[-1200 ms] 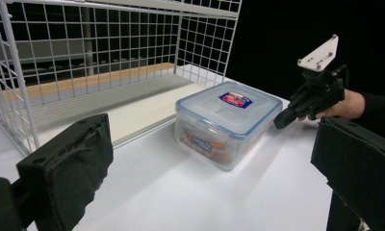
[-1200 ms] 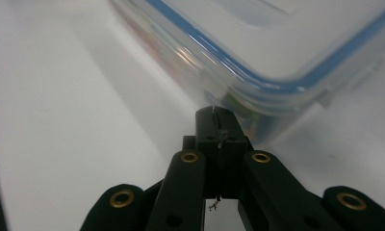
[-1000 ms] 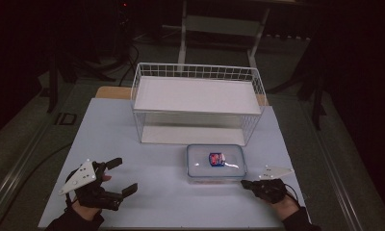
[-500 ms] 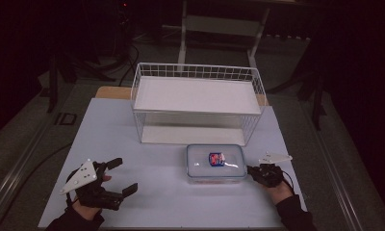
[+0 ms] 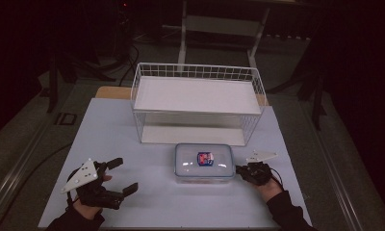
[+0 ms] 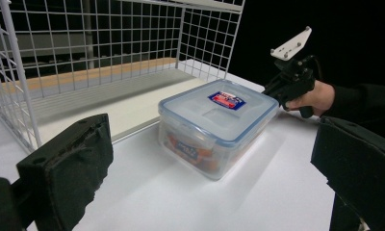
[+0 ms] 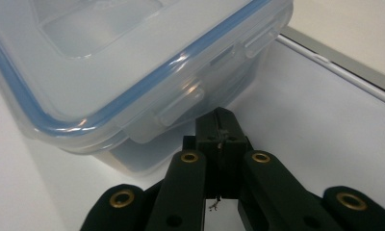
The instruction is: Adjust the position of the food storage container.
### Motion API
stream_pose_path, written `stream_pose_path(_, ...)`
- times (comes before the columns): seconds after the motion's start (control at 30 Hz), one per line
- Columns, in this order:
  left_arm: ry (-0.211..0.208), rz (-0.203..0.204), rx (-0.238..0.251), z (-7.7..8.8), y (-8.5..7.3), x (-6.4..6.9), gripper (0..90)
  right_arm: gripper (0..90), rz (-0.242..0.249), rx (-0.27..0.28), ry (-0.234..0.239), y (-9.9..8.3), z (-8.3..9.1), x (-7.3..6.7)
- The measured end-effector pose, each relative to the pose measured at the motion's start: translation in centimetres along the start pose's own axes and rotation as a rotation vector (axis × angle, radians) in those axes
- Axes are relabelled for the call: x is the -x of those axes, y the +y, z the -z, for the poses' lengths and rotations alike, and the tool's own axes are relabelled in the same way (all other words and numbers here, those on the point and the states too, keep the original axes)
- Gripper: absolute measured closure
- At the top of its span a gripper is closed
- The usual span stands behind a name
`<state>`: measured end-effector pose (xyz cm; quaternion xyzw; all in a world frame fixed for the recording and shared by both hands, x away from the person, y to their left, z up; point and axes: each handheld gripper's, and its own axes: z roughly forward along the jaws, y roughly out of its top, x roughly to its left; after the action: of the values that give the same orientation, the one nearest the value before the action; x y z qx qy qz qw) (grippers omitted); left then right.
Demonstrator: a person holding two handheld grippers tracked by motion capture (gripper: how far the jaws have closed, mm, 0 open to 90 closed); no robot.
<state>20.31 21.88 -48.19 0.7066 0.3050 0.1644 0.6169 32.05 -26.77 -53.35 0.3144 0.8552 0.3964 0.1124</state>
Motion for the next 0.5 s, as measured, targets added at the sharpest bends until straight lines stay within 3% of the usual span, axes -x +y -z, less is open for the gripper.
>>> stream_pose_path(0.33, -0.002, 0.002, 0.0, -0.1, 0.0, 0.1, 0.9, 90.0, 0.016, -0.014, 0.052, 1.0, -1.1, -1.1)
stream_pose_path(0.5, -0.004, 0.003, -0.001, 0.0, -0.1, 0.1, 0.9, 89.9, 0.021, -0.009, 0.045, 1.1, -1.0, -1.1)
